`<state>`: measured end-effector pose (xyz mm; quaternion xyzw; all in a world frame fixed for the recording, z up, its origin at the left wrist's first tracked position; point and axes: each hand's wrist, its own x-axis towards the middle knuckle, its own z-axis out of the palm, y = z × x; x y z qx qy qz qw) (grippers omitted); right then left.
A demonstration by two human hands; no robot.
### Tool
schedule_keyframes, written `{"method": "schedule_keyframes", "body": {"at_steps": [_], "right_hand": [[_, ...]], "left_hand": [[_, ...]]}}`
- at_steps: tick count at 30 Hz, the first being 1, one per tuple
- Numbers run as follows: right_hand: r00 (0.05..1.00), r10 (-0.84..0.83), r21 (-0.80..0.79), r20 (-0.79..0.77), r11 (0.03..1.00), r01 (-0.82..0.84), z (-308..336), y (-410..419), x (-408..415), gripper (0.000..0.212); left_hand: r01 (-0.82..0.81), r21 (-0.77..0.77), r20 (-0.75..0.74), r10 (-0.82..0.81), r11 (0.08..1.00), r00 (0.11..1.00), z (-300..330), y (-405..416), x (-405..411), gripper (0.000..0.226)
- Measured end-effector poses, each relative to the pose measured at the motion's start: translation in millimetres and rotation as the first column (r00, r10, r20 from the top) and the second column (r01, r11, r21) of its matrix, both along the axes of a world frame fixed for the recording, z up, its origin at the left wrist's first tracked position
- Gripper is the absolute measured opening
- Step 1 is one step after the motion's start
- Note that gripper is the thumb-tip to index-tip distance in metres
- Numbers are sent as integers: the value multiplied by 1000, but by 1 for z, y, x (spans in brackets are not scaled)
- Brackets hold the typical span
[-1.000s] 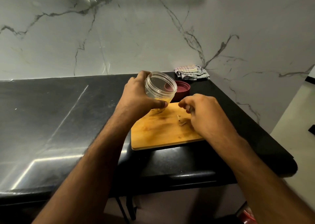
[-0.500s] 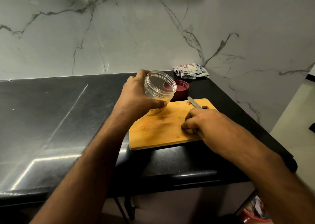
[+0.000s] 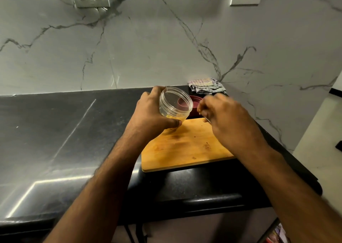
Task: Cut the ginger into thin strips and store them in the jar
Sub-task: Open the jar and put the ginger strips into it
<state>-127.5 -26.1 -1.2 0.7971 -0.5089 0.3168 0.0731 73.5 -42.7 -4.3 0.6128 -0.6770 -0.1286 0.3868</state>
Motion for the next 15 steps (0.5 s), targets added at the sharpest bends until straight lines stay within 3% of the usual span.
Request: {"method": "schedule_keyframes", "body": {"at_steps": [3, 8, 15], "right_hand": [[974, 119, -75, 190, 991, -107, 15, -8, 18, 10], [993, 66, 25, 98, 997, -68, 18, -23, 38, 25], [968, -21, 53, 248, 999, 8, 14, -1, 19, 13]], "left_hand": [[13, -3, 16, -13, 1000, 1000, 0, 0, -1, 102], [28, -3, 20, -28, 1000, 999, 0, 2, -2, 102], [19, -27, 6, -19, 999, 1000, -3, 7, -4, 103]]}}
